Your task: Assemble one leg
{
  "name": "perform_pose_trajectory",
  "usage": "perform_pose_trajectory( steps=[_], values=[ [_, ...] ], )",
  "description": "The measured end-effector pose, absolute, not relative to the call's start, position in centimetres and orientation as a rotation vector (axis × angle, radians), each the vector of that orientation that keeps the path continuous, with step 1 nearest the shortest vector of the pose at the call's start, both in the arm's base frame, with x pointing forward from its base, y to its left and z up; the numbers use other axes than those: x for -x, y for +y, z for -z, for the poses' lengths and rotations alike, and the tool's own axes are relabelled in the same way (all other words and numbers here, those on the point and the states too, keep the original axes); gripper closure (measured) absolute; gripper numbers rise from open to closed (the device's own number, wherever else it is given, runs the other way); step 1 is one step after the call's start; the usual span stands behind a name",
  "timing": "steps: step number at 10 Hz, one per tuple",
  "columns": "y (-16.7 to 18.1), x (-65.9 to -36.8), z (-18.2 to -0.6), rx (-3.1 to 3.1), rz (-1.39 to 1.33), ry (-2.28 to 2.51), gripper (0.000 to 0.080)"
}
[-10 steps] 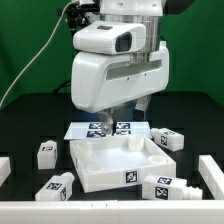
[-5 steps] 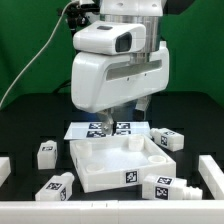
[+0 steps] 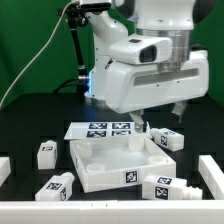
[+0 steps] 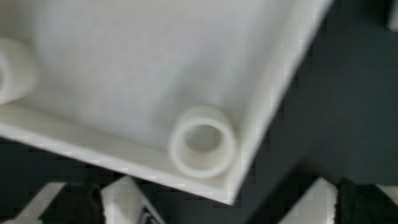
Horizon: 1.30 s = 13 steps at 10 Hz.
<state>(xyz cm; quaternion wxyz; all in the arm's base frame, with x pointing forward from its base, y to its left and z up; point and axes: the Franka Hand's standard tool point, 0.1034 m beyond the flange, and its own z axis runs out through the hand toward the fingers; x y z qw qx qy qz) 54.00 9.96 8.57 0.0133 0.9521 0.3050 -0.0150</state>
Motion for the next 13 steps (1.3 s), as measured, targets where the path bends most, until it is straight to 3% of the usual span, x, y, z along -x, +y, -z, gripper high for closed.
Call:
perform_pose_trajectory(
  steps=[4, 7, 12, 13],
  values=[
    [9.6, -53.9, -8.5, -2.951, 0.052, 0.994, 0.015],
    [12.1, -49.0, -6.3, -3.028, 0.074, 0.884, 0.015],
    [13.3, -47.7, -5.7, -3.022, 0.135, 0.918, 0.015],
    [13.4, -46.8, -5.8, -2.996, 0.311, 0.914, 0.015]
  ],
)
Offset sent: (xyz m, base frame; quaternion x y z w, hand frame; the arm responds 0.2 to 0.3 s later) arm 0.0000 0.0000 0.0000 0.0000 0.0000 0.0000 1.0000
